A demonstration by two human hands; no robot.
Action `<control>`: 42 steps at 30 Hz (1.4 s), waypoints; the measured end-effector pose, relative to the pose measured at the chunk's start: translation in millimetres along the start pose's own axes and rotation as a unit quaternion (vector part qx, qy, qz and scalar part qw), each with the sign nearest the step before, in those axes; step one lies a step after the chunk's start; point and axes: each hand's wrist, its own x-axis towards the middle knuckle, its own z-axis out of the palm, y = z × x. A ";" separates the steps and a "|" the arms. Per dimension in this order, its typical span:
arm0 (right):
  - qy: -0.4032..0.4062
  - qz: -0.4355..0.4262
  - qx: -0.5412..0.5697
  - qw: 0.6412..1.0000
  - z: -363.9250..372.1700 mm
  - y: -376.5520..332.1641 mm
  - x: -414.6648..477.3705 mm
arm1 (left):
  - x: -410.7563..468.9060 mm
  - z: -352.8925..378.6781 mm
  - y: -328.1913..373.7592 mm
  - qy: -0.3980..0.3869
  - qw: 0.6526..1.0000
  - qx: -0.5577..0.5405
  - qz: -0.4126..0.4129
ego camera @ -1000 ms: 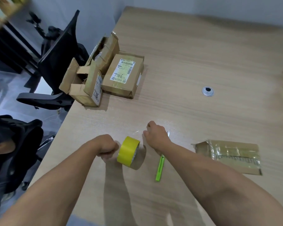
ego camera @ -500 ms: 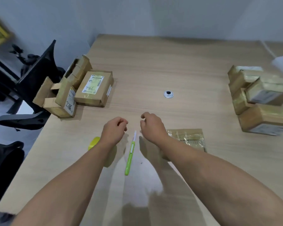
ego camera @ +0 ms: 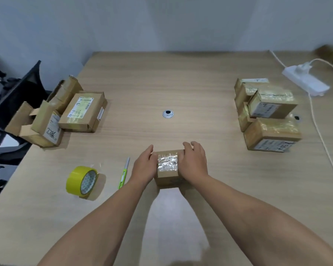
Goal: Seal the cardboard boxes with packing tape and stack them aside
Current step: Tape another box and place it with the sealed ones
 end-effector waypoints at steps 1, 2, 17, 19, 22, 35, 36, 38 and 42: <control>-0.017 0.025 0.039 0.999 0.2 3.8 -3.3 | -2.3 7.8 1.0 -0.001 1.000 -0.013 -0.017; -0.034 0.047 0.083 0.995 0.1 7.7 -6.0 | -5.8 15.9 3.4 0.002 0.999 -0.019 -0.030; -0.069 0.156 0.271 0.947 5.4 33.5 -9.7 | -14.1 39.6 3.7 -0.006 0.998 0.050 -0.037; -0.064 0.160 0.272 0.947 6.6 31.5 -9.0 | -14.3 44.1 6.2 0.023 0.997 0.055 -0.040; -0.045 0.161 0.268 0.949 9.2 28.6 -8.7 | -15.3 50.1 6.6 0.051 0.997 0.049 -0.039; -0.029 0.190 0.282 0.940 13.7 30.0 -10.1 | -13.0 47.2 -3.1 0.056 0.987 -0.124 -0.080; -0.028 0.194 0.286 0.938 12.1 30.0 -9.9 | -13.4 46.7 -1.6 0.062 0.981 -0.159 -0.088; -0.024 0.203 0.293 0.934 9.1 30.2 -8.9 | -13.0 45.8 2.5 0.072 0.968 -0.214 -0.109; -0.024 0.219 0.284 0.933 4.9 28.6 -1.5 | -10.1 46.3 6.7 0.093 0.957 -0.232 -0.146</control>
